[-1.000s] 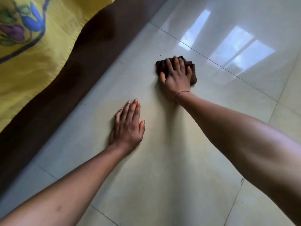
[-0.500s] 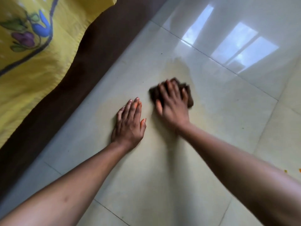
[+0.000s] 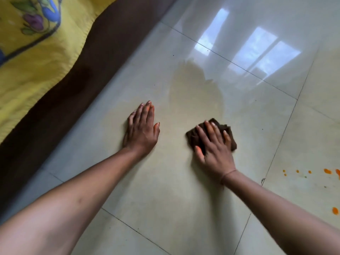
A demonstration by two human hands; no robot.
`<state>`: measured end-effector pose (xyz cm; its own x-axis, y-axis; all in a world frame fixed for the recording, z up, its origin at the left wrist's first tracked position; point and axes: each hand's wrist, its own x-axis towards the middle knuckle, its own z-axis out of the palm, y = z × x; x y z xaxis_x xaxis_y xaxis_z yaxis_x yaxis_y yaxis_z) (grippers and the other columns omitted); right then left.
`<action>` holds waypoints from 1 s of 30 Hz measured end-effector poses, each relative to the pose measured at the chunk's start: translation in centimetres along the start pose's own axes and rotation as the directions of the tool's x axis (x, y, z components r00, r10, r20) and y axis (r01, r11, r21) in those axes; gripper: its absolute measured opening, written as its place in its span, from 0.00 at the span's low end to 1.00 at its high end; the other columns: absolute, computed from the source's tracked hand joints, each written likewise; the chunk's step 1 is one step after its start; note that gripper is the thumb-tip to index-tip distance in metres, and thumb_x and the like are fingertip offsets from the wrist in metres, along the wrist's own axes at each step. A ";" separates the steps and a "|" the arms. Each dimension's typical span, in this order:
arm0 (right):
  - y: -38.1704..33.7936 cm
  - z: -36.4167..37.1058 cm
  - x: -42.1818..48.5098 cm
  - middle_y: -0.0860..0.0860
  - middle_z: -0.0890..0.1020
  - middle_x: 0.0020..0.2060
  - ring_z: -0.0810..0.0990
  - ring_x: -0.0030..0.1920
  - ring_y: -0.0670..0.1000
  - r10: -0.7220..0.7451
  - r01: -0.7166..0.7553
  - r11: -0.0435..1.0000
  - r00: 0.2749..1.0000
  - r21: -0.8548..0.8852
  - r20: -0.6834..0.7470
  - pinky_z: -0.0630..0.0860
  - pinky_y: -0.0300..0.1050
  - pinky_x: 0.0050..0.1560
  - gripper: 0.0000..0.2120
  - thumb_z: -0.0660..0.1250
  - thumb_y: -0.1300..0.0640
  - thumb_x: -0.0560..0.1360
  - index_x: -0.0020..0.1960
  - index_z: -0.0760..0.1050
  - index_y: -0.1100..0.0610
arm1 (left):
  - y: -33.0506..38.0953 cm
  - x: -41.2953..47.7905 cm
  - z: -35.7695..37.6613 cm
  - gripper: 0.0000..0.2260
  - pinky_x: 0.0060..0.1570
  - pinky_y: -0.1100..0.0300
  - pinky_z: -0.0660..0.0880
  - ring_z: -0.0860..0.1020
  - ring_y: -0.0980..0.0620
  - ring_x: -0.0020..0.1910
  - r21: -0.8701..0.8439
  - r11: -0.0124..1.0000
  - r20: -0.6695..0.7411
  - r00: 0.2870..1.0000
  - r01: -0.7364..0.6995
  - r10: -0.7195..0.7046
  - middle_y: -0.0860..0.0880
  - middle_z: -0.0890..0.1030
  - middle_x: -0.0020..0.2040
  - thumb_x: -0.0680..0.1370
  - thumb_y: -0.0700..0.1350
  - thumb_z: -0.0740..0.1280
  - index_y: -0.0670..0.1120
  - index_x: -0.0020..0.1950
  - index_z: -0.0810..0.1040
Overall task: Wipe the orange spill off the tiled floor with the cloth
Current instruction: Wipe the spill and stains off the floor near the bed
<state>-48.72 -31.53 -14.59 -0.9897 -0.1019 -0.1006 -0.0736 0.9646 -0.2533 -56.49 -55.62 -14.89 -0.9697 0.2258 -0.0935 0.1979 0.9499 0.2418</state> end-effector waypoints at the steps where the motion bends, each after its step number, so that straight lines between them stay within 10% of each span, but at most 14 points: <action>1: 0.7 -0.3 1.5 0.55 0.62 0.76 0.58 0.76 0.54 0.037 -0.037 0.999 0.999 -0.010 0.001 0.50 0.57 0.73 0.32 0.52 0.41 0.73 0.75 0.64 0.50 | -0.1 0.2 0.1 0.28 0.71 0.49 0.54 0.59 0.45 0.75 -0.010 1.000 0.005 1.000 0.006 -0.006 0.43 0.62 0.76 0.78 0.53 0.50 0.40 0.75 0.63; 15: 5.7 -1.8 6.3 0.53 0.54 0.78 0.49 0.78 0.52 0.527 -0.526 0.850 0.848 0.039 -0.051 0.43 0.59 0.74 0.31 0.51 0.42 0.76 0.77 0.56 0.50 | 9.6 6.6 0.7 0.28 0.74 0.52 0.45 0.48 0.48 0.78 -0.081 0.984 0.048 0.986 -0.158 0.162 0.47 0.52 0.79 0.81 0.54 0.56 0.43 0.78 0.55; 30: 10.0 -2.9 7.1 0.54 0.59 0.77 0.53 0.77 0.53 0.477 -0.474 0.879 0.867 0.052 -0.143 0.47 0.57 0.73 0.32 0.51 0.42 0.75 0.77 0.59 0.50 | 11.3 9.3 3.2 0.30 0.71 0.51 0.49 0.57 0.45 0.76 -0.017 0.998 -0.043 0.998 -0.055 0.054 0.45 0.61 0.77 0.77 0.56 0.52 0.41 0.76 0.61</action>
<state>-56.87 -21.87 -15.04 -0.9111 0.4062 -0.0701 0.4112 0.8834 -0.2248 -62.80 -42.07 -16.16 -0.9628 0.2675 -0.0390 0.2484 0.9322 0.2633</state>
